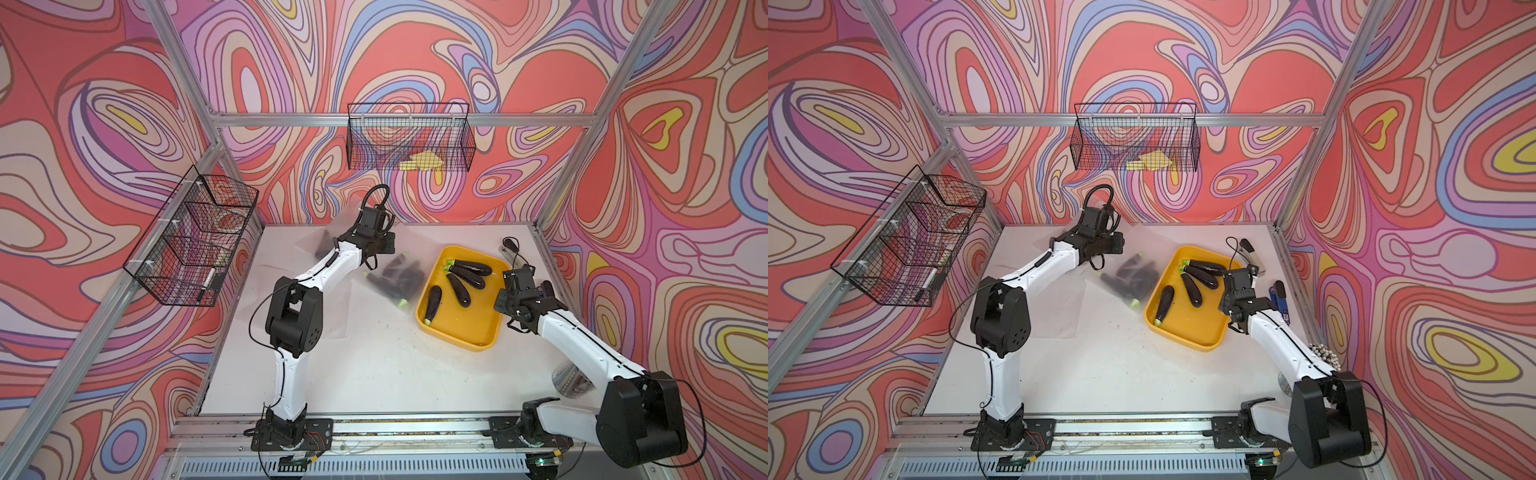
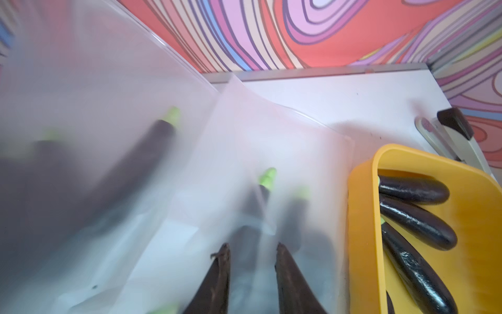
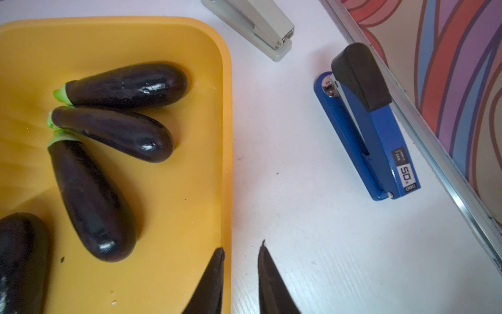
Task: Place the eggplant in a zip-top bag and seal the zipper
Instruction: Open the zipper of the food storage bag at the center of the board.
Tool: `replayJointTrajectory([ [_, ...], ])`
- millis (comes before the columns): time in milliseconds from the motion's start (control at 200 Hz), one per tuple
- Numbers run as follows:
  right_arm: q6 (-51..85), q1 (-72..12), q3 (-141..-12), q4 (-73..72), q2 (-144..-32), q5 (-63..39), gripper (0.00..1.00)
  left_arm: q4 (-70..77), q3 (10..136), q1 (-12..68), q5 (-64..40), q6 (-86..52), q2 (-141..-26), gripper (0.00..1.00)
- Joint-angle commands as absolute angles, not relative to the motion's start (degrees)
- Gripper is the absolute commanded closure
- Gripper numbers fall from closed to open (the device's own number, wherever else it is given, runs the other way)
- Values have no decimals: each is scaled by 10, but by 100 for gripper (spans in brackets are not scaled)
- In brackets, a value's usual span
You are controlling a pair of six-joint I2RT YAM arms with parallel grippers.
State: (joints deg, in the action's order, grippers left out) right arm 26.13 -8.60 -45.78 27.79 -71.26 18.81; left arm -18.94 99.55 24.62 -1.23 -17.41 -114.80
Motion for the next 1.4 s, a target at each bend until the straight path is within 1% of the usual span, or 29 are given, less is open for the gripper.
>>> replayJointTrajectory([
  [0,228,-98,-481,229,-688,150,72,-259,949,250,95,-170,-1093,67],
  [75,210,-142,-500,213,-694,148,68,-304,896,250,157,-216,-1052,59],
  [145,194,-198,-516,191,-709,145,62,-340,836,249,180,-254,-1016,54],
  [255,192,-272,-545,161,-752,129,55,-388,754,235,136,-293,-986,51],
  [361,188,-318,-565,134,-788,121,55,-366,675,228,82,-293,-976,50],
  [411,191,-324,-571,124,-800,108,55,-374,666,228,61,-299,-989,50],
  [506,192,-329,-578,115,-812,98,55,-381,644,228,56,-321,-1000,50],
  [611,193,-330,-577,105,-814,91,55,-366,616,226,64,-325,-999,50],
  [686,195,-330,-573,96,-818,84,55,-334,605,222,46,-317,-1003,49],
  [741,195,-330,-577,97,-825,81,55,-324,612,221,44,-319,-1009,49],
  [846,195,-330,-584,100,-836,79,55,-321,636,216,75,-323,-1034,50],
  [1002,196,-330,-584,97,-840,80,55,-314,664,190,58,-314,-1062,53],
  [1237,205,-330,-577,83,-855,74,55,-325,717,186,50,-294,-1080,53],
  [1322,205,-330,-579,83,-857,72,56,-322,719,183,54,-297,-1080,53],
  [1397,206,-330,-577,83,-855,74,56,-326,725,179,59,-296,-1087,55],
])
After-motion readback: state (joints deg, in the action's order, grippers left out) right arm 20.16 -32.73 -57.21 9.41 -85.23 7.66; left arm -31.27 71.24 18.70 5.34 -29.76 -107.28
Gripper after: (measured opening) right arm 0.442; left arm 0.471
